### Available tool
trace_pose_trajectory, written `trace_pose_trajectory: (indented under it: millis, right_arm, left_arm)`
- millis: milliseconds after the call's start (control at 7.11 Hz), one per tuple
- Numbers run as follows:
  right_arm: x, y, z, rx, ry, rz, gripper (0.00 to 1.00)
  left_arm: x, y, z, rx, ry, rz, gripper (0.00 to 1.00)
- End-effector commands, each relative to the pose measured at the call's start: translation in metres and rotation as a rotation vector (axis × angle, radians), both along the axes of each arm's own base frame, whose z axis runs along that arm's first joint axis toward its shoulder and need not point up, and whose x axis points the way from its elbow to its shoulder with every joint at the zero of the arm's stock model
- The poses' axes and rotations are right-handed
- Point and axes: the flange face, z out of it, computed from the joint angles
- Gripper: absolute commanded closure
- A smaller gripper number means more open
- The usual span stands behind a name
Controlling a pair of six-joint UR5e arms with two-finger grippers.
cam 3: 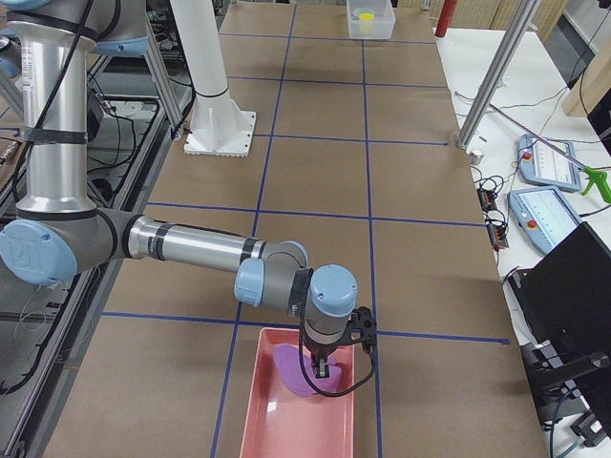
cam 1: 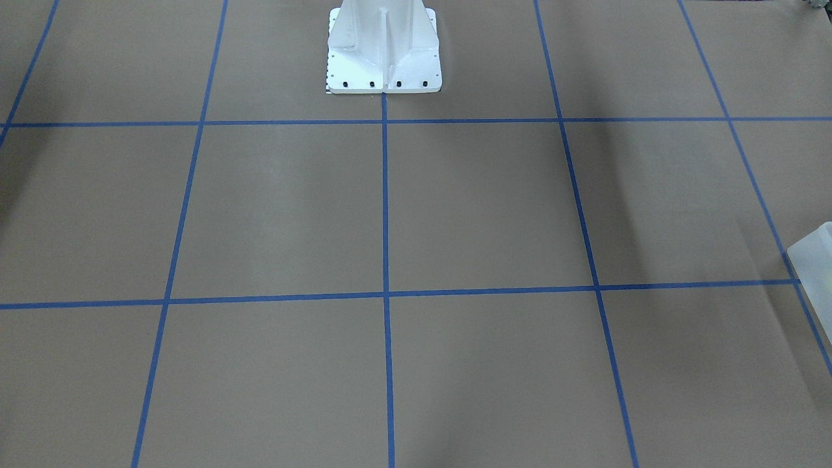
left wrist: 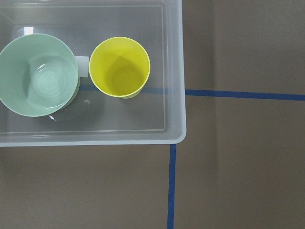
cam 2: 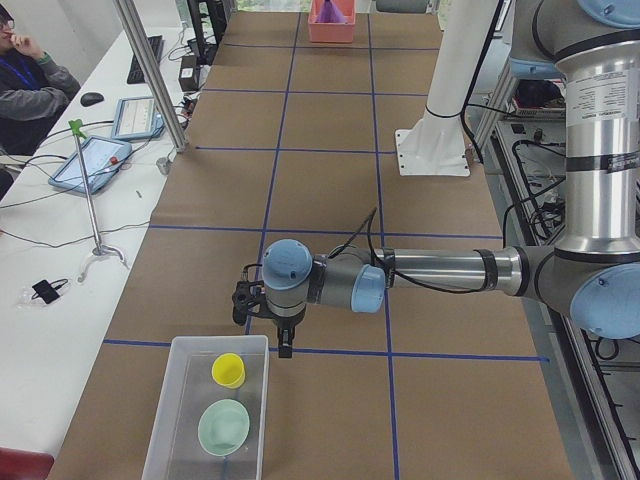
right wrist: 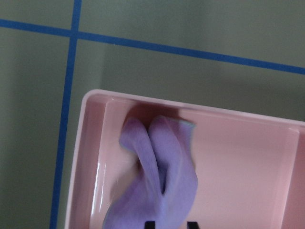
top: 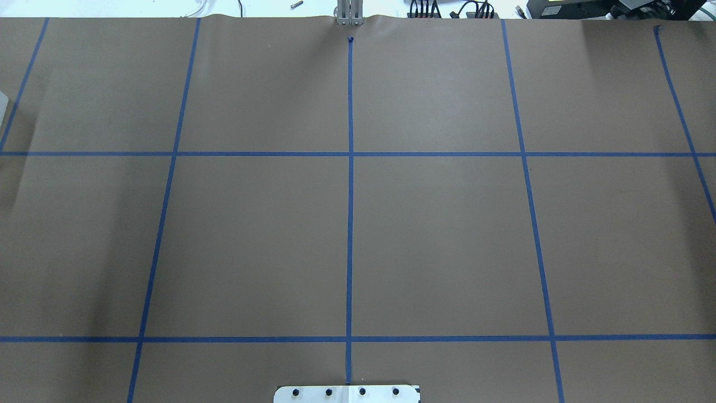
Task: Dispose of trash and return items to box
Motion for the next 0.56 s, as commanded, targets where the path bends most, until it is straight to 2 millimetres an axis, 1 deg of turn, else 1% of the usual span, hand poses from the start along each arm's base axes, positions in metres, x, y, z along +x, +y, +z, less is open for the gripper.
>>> trace_pose_trajectory:
  millis: [0,141,281,422]
  right_arm:
    - [-0.002,-0.037,-0.05,0.05,-0.029,0.064,0.0]
    - [-0.021,-0.051,-0.074,0.024,-0.052,0.112,0.0]
    - [-0.042,-0.056,-0.085,-0.004,-0.06,0.133,0.0]
    - [-0.055,-0.058,-0.089,-0.001,-0.06,0.111,0.0]
  left_arm:
    - [0.0,0.0,-0.002,-0.003,0.001,-0.002,0.02]
    - [0.0,0.001,-0.001,-0.008,0.003,-0.004,0.02]
    - [0.0,0.001,-0.001,-0.031,0.009,-0.025,0.02]
    - [0.0,0.001,0.0,-0.049,0.011,-0.04,0.02]
